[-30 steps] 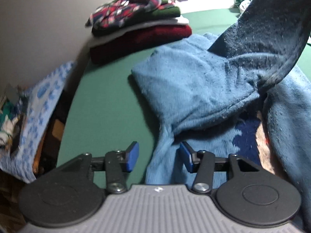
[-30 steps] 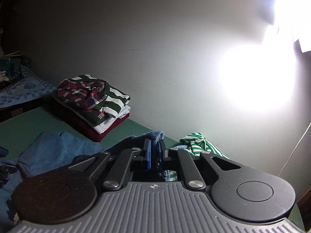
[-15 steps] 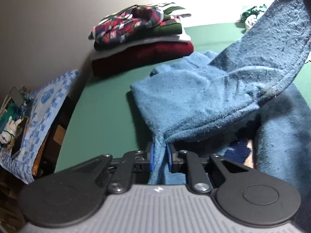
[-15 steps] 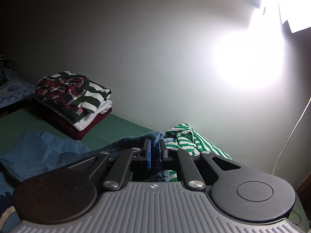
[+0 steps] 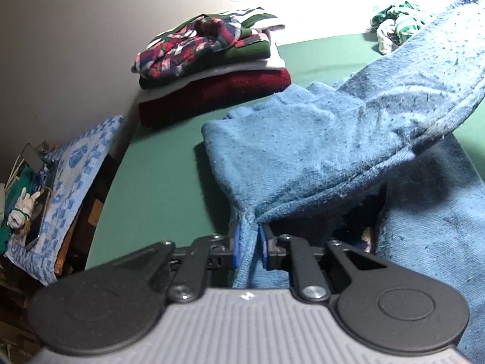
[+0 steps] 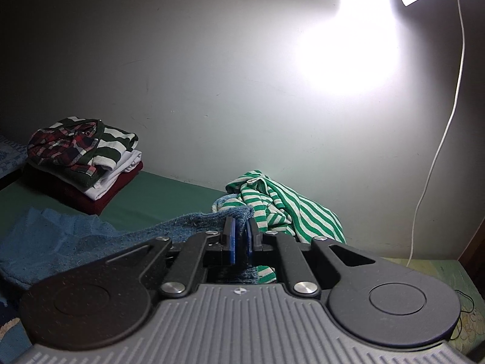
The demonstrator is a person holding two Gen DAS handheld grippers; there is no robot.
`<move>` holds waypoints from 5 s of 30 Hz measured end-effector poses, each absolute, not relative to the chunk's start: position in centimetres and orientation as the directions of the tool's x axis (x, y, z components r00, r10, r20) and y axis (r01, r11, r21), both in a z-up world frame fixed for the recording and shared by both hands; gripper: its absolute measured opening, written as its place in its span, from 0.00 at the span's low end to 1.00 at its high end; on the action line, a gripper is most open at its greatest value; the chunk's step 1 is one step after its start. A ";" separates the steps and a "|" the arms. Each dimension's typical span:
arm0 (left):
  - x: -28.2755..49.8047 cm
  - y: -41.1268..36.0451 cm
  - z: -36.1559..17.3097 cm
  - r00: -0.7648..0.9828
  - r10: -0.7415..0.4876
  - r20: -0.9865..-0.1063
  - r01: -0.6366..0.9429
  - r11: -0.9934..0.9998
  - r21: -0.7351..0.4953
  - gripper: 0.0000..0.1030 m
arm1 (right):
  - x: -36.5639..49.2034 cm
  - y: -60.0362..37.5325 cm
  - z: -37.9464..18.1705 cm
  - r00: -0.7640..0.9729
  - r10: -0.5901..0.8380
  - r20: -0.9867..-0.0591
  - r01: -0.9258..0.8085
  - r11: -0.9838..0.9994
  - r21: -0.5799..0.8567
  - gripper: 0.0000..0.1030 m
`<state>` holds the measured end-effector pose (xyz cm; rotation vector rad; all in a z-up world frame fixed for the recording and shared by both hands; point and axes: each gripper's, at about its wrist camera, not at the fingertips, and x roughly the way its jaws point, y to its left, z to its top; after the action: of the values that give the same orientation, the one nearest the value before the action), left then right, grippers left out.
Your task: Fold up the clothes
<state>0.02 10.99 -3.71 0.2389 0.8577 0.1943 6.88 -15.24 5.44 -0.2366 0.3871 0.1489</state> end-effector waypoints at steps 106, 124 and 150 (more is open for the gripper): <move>7.3 11.6 -3.9 0.707 -0.082 -0.703 0.271 0.949 0.162 0.72 | 3.8 -17.9 -5.4 0.846 -0.315 -0.430 0.112 0.894 -0.434 0.35; 8.5 14.7 -5.9 0.698 -0.039 -0.715 0.177 0.977 0.119 0.85 | 11.0 -5.2 -3.3 0.624 0.395 -0.674 -0.479 0.875 0.070 0.07; 3.6 13.0 -4.6 0.728 -0.124 -0.675 0.244 0.966 0.086 0.80 | 15.3 4.4 -4.3 0.495 0.643 -0.585 -0.674 0.708 0.208 0.23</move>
<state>3.61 12.99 -4.58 0.1735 0.7288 -0.2042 15.26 4.37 -4.30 -0.0503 0.6869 0.7986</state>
